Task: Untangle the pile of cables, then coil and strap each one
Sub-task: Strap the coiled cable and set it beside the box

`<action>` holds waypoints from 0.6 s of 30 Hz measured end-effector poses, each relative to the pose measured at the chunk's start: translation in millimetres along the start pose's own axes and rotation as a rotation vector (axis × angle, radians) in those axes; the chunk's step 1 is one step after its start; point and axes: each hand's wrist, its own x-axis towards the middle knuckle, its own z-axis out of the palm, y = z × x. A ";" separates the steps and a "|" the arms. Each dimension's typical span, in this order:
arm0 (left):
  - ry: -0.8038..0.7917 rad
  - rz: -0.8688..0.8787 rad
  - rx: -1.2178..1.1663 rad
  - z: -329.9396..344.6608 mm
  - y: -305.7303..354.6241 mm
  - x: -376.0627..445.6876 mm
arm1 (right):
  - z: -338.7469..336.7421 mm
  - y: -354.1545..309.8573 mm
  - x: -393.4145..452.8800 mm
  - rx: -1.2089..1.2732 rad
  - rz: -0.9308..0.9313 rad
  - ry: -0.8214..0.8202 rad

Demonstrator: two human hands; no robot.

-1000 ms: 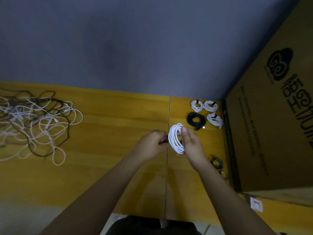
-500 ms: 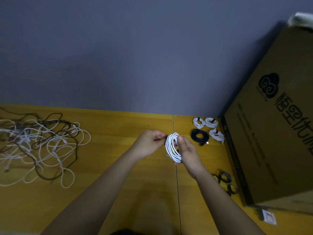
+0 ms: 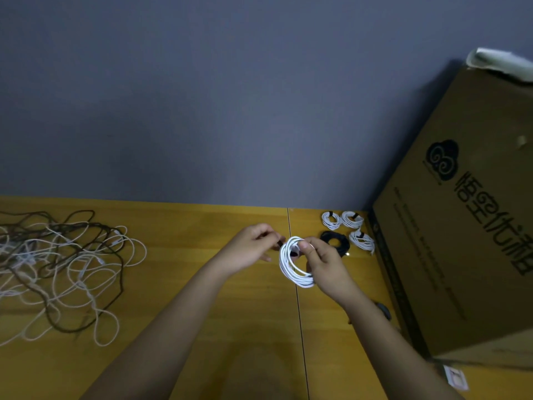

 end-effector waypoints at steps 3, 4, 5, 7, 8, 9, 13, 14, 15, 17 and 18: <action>0.006 -0.060 -0.159 5.0 4.3 2.7 | 3.9 1.6 -1.0 0.013 -0.003 0.005; 0.015 -0.063 -0.182 5.9 4.0 3.4 | 4.7 2.8 -1.6 0.013 -0.004 0.007; 0.022 -0.064 -0.200 6.5 3.6 3.6 | 5.0 3.8 -2.1 0.018 0.000 0.010; 0.035 -0.066 -0.230 7.6 1.6 4.1 | 5.4 5.4 -2.1 0.030 0.005 0.017; 0.040 -0.066 -0.236 8.0 0.6 4.4 | 5.6 6.1 -1.7 0.035 0.002 0.021; 0.044 -0.066 -0.237 8.0 -0.5 4.5 | 5.6 6.8 -1.3 0.042 -0.003 0.025; 0.023 -0.075 -0.298 6.6 0.0 2.8 | 5.8 7.4 0.7 0.095 -0.019 0.063; 0.019 -0.067 -0.300 6.9 0.0 2.0 | 5.9 7.2 1.0 0.100 -0.024 0.071; 0.020 -0.054 -0.293 7.9 -0.5 1.0 | 6.0 6.9 1.1 0.097 -0.034 0.078; 0.031 -0.032 -0.275 10.5 -2.3 -1.1 | 6.5 5.9 0.7 0.080 -0.062 0.089; 0.029 -0.025 -0.262 11.8 -2.4 -1.9 | 6.8 5.1 0.4 0.070 -0.076 0.097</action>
